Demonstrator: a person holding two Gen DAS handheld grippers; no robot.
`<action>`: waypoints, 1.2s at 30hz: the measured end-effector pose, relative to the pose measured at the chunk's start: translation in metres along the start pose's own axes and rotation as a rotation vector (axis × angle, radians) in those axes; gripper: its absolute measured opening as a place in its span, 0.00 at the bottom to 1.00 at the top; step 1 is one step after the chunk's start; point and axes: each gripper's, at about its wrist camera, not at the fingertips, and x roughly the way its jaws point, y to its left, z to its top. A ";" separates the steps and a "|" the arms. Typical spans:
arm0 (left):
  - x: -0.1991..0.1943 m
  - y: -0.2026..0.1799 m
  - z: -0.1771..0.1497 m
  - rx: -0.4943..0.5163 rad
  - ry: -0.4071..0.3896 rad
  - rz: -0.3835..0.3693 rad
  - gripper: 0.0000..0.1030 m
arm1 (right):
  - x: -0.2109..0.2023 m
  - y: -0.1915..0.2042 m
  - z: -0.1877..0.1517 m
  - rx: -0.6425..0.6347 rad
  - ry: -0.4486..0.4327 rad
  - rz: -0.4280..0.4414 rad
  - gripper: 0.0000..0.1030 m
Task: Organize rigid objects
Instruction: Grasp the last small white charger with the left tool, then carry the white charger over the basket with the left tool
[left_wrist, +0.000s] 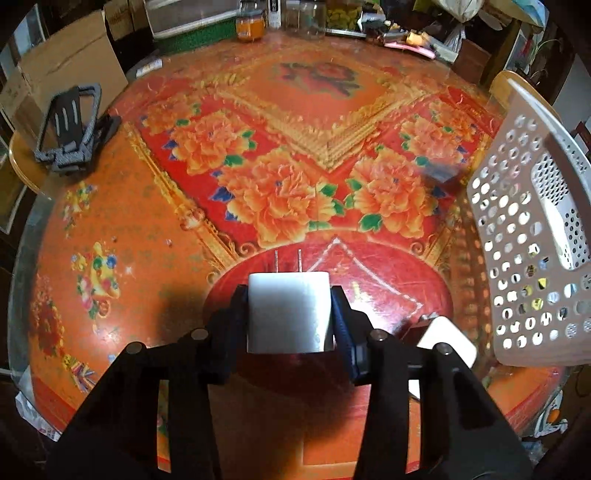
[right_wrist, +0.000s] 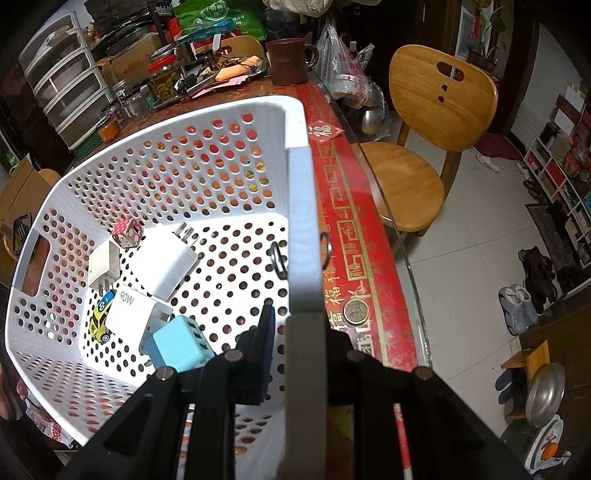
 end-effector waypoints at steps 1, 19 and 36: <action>-0.005 -0.002 0.000 0.004 -0.013 0.005 0.40 | 0.000 0.000 0.000 -0.001 0.000 0.001 0.18; -0.112 -0.115 0.072 0.293 -0.178 -0.038 0.40 | 0.000 -0.001 0.001 -0.005 -0.001 0.006 0.18; -0.045 -0.287 0.077 0.647 0.031 -0.047 0.40 | 0.000 0.001 0.002 -0.013 0.011 -0.005 0.18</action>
